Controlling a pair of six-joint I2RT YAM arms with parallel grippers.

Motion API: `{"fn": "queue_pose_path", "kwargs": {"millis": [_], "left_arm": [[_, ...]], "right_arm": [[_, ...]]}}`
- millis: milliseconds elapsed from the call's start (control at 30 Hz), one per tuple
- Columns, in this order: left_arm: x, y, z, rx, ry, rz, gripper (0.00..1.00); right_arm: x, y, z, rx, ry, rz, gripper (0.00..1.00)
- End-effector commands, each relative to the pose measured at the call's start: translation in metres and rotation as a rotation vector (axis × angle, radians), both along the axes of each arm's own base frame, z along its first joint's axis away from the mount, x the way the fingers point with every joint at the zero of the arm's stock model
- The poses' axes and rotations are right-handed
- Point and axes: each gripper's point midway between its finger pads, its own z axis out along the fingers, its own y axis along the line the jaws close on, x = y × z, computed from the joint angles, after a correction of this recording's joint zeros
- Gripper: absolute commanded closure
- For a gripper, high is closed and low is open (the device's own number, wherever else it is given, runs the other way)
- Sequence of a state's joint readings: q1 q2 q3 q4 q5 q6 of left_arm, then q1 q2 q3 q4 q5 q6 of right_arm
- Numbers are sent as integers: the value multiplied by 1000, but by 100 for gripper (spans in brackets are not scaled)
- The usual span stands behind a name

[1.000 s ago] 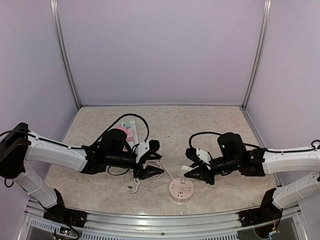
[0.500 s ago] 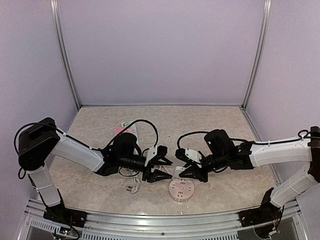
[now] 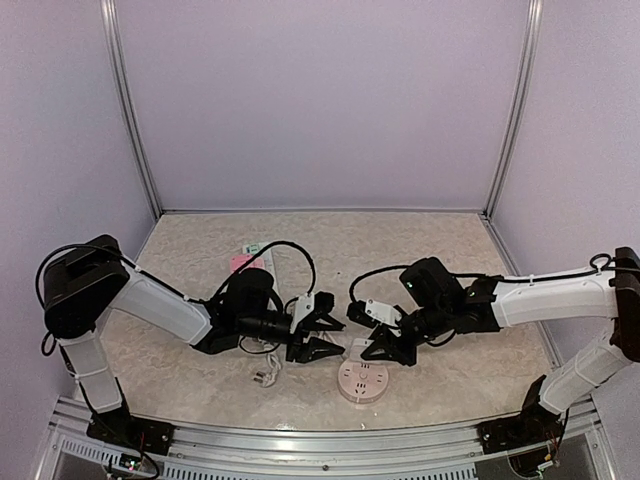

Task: Insert the plug

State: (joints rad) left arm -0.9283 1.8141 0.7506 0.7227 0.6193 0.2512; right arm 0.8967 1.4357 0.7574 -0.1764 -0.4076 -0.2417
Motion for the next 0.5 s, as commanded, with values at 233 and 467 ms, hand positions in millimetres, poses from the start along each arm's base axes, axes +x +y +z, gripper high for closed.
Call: {"fn": "queue_pose_path", "kwargs": {"millis": [233, 467], "left_arm": [[3, -4, -13, 15, 21, 22, 47], [3, -3, -14, 19, 19, 25, 47]], "right_arm": [[-7, -7, -16, -35, 23, -4, 100], [-4, -7, -17, -12, -10, -11, 100]]}}
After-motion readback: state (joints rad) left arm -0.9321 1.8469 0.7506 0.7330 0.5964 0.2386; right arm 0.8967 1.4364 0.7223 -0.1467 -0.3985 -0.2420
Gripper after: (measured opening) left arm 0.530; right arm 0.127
